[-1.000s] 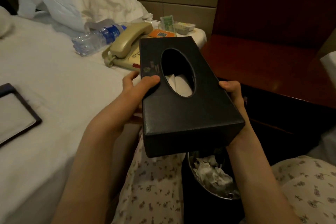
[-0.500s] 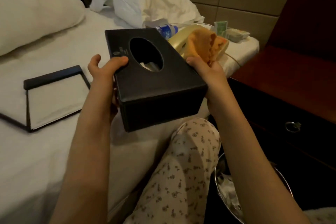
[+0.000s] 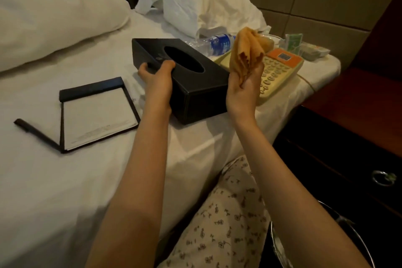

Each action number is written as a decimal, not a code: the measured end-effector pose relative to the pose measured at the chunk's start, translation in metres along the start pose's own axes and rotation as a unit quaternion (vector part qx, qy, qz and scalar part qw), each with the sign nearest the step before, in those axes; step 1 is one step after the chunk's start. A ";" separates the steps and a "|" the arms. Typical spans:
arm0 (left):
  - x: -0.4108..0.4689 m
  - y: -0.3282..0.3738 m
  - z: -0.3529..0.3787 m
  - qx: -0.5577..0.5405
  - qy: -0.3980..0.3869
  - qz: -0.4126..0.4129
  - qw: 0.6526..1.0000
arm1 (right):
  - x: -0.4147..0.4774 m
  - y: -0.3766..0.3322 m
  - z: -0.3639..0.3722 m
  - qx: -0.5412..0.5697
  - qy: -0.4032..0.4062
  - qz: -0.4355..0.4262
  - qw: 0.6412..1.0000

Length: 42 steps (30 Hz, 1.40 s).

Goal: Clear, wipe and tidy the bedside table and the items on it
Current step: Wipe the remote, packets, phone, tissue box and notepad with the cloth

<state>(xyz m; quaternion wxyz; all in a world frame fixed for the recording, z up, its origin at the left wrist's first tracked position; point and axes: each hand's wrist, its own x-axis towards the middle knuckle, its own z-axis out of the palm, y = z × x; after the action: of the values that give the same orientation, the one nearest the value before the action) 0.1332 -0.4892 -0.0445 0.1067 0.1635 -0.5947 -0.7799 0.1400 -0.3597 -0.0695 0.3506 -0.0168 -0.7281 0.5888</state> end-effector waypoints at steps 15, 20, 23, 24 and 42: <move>-0.032 0.022 -0.115 0.526 0.181 0.152 0.817 | -0.055 -0.059 0.026 -0.304 -0.052 -0.296 0.904; -0.035 0.022 -0.154 0.559 0.262 0.077 0.783 | -0.078 -0.074 0.040 -0.283 -0.110 -0.330 0.894; -0.033 0.018 -0.167 0.575 0.253 0.036 0.777 | -0.089 -0.079 0.048 -0.318 -0.228 -0.307 0.868; -0.031 0.017 -0.170 0.576 0.250 0.030 0.778 | -0.091 -0.076 0.052 -0.330 -0.262 -0.295 0.858; -0.061 0.024 -0.121 0.244 0.126 0.208 0.939 | -0.077 -0.069 0.039 0.001 -0.345 0.086 0.935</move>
<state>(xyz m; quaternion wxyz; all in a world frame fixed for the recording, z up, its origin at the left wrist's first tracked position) 0.2354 -0.5819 -0.0427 0.2971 0.1538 -0.7694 -0.5442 0.2042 -0.4473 -0.0496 0.0259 0.1255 -0.7995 0.5868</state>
